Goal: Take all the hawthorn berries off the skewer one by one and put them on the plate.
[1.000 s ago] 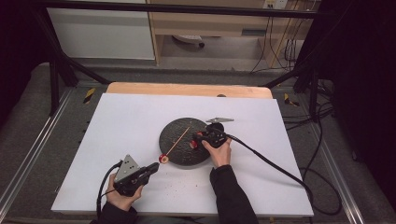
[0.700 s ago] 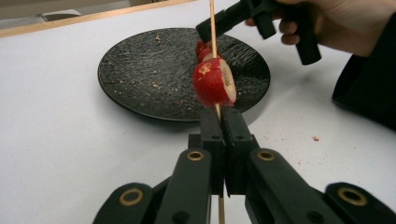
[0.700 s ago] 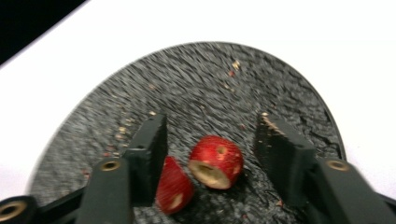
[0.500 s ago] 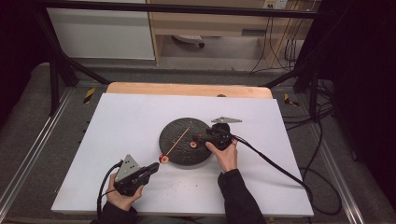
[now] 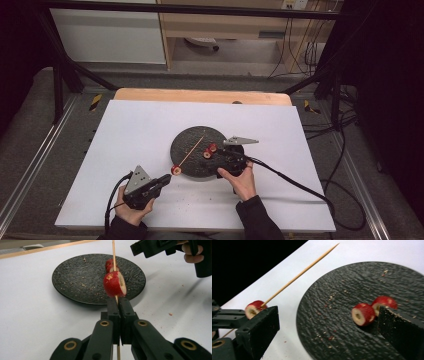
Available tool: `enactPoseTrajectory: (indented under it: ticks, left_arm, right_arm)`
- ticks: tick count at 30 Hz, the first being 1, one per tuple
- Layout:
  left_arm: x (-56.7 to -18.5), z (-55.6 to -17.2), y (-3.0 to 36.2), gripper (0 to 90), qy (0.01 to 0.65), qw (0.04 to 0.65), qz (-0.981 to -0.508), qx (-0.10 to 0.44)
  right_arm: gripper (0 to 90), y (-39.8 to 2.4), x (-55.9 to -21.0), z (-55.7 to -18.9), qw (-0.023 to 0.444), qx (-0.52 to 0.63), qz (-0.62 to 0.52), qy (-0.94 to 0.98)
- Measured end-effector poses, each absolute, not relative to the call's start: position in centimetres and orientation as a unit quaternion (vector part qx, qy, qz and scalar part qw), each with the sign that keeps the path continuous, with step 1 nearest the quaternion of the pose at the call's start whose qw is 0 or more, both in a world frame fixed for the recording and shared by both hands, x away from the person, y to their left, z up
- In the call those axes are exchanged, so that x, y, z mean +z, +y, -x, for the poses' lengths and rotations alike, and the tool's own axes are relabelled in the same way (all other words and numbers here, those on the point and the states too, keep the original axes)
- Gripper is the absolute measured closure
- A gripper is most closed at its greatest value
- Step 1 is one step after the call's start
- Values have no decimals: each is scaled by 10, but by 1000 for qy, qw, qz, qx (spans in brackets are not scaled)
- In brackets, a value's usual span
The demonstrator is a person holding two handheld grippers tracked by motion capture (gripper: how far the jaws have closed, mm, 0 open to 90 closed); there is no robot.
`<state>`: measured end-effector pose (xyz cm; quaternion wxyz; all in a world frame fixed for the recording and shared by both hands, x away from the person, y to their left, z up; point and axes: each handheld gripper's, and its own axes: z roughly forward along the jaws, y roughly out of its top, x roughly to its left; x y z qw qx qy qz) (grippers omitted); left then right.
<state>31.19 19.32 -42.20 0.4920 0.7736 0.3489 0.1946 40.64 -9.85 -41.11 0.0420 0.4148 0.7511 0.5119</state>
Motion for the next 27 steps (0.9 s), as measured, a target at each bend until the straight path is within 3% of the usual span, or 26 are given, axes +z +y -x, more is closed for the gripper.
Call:
enactPoseTrajectory:
  ticks: [13, 27]
  left_arm:
    - [-422, -312, 191, 883, 347, 492, -774, 195]
    - [-422, -311, 188, 884, 344, 491, -775, 199]
  right_arm:
    - [86, -69, -413, -395, 12, 525, -401, 750]
    - [275, -47, -413, -393, -19, 543, -394, 741]
